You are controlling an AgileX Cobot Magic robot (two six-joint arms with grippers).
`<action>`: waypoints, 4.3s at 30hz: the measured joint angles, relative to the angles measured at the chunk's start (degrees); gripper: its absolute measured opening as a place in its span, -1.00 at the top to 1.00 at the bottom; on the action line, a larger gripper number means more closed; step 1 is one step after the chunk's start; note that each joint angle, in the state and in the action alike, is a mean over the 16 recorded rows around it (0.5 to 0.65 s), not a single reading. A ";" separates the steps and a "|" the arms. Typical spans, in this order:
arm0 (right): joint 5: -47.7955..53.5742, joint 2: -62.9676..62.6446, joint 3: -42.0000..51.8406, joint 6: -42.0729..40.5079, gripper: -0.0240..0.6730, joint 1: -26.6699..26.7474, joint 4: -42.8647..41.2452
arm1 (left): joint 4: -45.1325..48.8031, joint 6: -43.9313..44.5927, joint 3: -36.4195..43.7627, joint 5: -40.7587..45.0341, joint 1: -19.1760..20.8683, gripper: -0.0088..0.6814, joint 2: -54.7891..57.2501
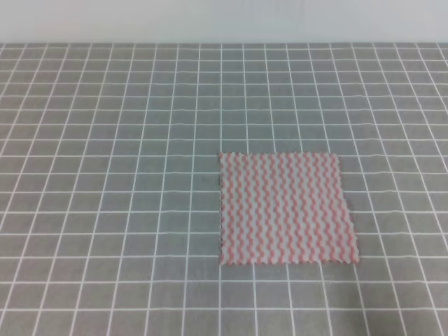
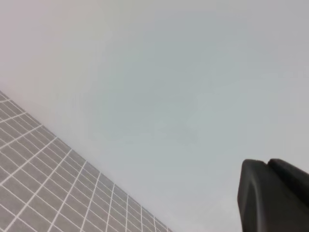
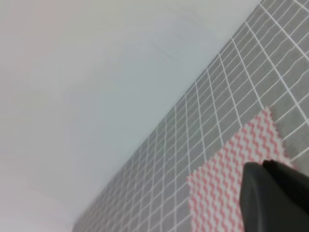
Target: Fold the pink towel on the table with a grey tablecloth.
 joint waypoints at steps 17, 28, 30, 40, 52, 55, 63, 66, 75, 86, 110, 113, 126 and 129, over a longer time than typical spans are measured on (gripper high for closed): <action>5.84 10.86 -5.66 -12.10 0.98 -0.02 -4.17 | 0.72 13.36 -14.31 22.33 0.00 0.98 14.18; 11.91 30.33 -20.21 -26.44 0.98 0.00 -11.24 | -1.35 32.55 -30.79 36.44 0.01 0.98 39.11; 13.25 34.27 -22.82 -27.44 0.98 0.01 -13.18 | -3.32 36.38 -33.23 38.86 0.00 0.98 43.26; 22.23 54.31 -34.63 -25.34 0.98 0.64 -22.96 | -12.53 51.21 -42.39 47.54 -3.36 0.98 61.45; 27.97 76.09 -49.19 -7.00 0.98 8.85 -45.37 | -5.15 48.49 -54.93 46.16 -17.86 0.98 81.85; 28.17 80.70 -51.93 -1.63 0.97 11.33 -51.45 | -1.59 45.62 -59.18 46.73 -21.15 0.98 87.03; 26.98 89.93 -55.13 5.04 0.78 14.64 -56.71 | 5.02 39.56 -68.28 50.36 -25.51 0.98 97.67; 25.77 92.39 -55.30 5.29 0.65 14.86 -55.59 | 6.01 38.50 -70.29 51.59 -26.09 0.98 99.90; 22.60 96.92 -55.49 5.31 0.30 14.88 -52.27 | 5.62 38.17 -71.75 52.34 -26.30 0.98 101.50; 21.72 98.30 -55.79 5.17 0.27 14.88 -50.95 | 5.56 38.29 -71.75 51.87 -26.31 0.98 101.39; 24.57 96.85 -59.32 2.75 0.97 14.88 -50.21 | 8.45 43.26 -71.75 54.39 -26.59 0.89 101.31; 25.36 96.88 -60.86 2.47 0.97 14.88 -50.24 | 9.20 46.03 -71.75 55.14 -27.19 0.75 101.31; 25.44 96.77 -65.47 0.70 0.98 14.88 -50.00 | 13.35 55.11 -71.75 52.64 -34.35 -0.16 101.31; 24.76 96.63 -65.92 0.18 0.98 14.88 -49.90 | 14.97 55.82 -71.75 51.66 -36.29 -0.26 101.25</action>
